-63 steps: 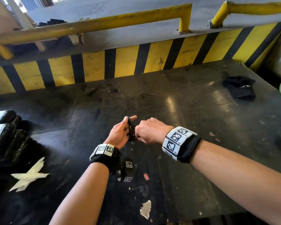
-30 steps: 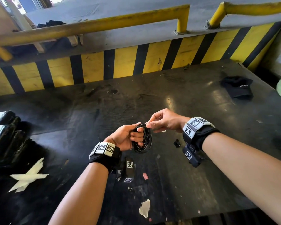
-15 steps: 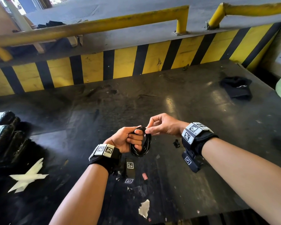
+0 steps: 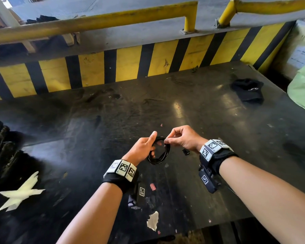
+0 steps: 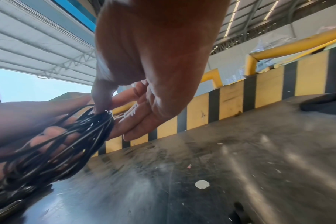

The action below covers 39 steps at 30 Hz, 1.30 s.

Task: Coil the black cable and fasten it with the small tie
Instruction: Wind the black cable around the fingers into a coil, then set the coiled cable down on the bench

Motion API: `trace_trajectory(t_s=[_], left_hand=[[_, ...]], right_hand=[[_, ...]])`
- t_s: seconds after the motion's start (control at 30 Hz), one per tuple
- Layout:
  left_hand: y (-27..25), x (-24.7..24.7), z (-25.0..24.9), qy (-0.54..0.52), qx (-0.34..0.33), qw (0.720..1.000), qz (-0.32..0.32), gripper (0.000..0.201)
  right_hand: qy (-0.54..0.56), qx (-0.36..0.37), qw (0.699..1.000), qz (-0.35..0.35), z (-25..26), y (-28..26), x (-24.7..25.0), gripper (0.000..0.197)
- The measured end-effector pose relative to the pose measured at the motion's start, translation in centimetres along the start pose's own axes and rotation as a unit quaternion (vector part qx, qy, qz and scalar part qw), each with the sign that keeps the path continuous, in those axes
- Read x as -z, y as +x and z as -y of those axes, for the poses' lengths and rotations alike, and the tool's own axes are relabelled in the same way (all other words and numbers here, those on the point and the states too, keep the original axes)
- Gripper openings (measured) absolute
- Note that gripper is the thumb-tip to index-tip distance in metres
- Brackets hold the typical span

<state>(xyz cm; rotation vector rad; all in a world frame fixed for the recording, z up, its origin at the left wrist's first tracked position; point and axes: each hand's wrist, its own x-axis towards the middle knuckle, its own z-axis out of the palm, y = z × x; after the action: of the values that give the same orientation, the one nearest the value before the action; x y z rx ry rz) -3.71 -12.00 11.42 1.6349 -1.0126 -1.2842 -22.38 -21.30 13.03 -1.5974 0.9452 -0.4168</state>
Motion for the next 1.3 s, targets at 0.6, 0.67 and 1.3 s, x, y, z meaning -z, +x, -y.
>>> trace_trajectory(t_s=[0.6, 0.67, 1.3], left_hand=[[0.8, -5.0, 5.5, 0.139, -0.066, 0.98, 0.123, 0.047], [1.0, -6.2, 5.7, 0.172, -0.082, 0.974, 0.125, 0.043], [6.5, -16.1, 4.7, 0.062, 0.029, 0.993, 0.1, 0.035]], right_hand=[[0.058, -0.081, 0.987, -0.123, -6.3, -7.5, -0.4, 0.011], [0.056, -0.088, 0.987, -0.126, -7.0, -8.2, 0.5, 0.012], [0.042, -0.202, 0.977, -0.062, -12.4, -5.6, 12.5, 0.028]])
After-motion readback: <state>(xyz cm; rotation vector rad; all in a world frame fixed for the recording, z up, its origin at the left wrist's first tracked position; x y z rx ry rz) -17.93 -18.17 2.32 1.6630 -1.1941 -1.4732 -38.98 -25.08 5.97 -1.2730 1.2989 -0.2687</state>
